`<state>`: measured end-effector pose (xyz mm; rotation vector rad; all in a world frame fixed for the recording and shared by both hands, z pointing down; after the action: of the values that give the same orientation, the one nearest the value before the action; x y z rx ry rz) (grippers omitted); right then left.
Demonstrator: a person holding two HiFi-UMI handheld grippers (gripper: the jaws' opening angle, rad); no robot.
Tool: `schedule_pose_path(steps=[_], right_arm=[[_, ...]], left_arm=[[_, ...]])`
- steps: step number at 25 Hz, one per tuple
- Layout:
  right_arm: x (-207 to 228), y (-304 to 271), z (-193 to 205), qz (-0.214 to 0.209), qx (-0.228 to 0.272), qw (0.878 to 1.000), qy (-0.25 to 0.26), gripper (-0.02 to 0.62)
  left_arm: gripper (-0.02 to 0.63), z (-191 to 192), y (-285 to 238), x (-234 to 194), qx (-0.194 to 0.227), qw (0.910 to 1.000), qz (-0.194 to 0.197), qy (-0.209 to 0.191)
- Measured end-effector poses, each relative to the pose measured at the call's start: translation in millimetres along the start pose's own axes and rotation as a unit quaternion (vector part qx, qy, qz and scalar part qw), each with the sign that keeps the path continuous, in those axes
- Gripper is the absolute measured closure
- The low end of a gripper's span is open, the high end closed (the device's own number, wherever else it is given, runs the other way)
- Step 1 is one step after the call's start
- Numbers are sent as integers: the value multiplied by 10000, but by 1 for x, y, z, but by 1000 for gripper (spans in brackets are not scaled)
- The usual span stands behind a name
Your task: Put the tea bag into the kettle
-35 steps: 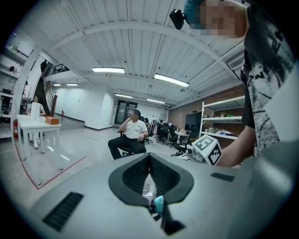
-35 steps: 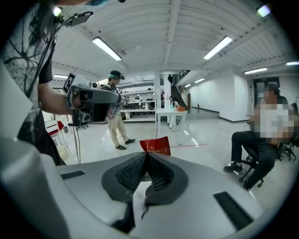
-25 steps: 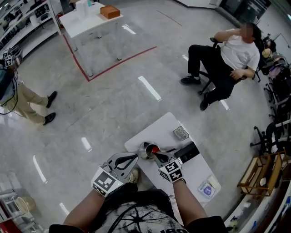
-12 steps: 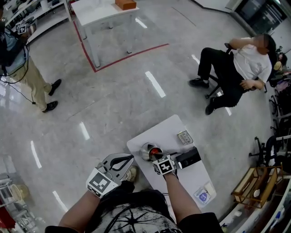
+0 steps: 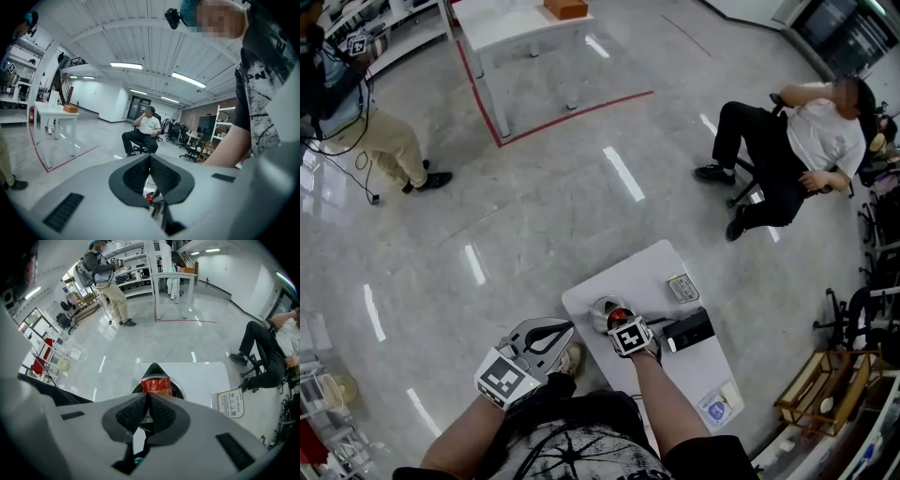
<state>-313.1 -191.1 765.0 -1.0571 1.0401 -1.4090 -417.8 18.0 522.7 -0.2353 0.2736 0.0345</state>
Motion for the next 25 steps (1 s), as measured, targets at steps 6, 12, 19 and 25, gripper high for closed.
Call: schedule_pose_path(steps=[6, 12, 19, 25], right_arm=[[-2, -2, 3, -142, -192, 9997, -103, 567], [0, 3, 0, -95, -111, 9998, 112, 500], [-1, 25, -6, 65, 298, 9992, 276, 497], [-8, 67, -13, 156, 1057, 9932, 473, 502]], left_arm=[[599, -1, -3, 3, 39, 10000, -54, -11], [598, 2, -4, 7, 74, 10000, -49, -20], [598, -3, -2, 15, 124, 9998, -51, -112], [598, -8, -5, 26, 227, 9996, 68, -177]])
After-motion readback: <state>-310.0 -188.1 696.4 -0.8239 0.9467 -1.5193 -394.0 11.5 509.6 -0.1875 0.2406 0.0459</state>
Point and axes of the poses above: the fingertips, and each gripper's own axes: y backward along the fingers, x to its right, z out of its underside, the point moved 9 cm from there along y, backward along the fingers, and after that the axes turned 4 degrees about z, right-handed, at the moved point
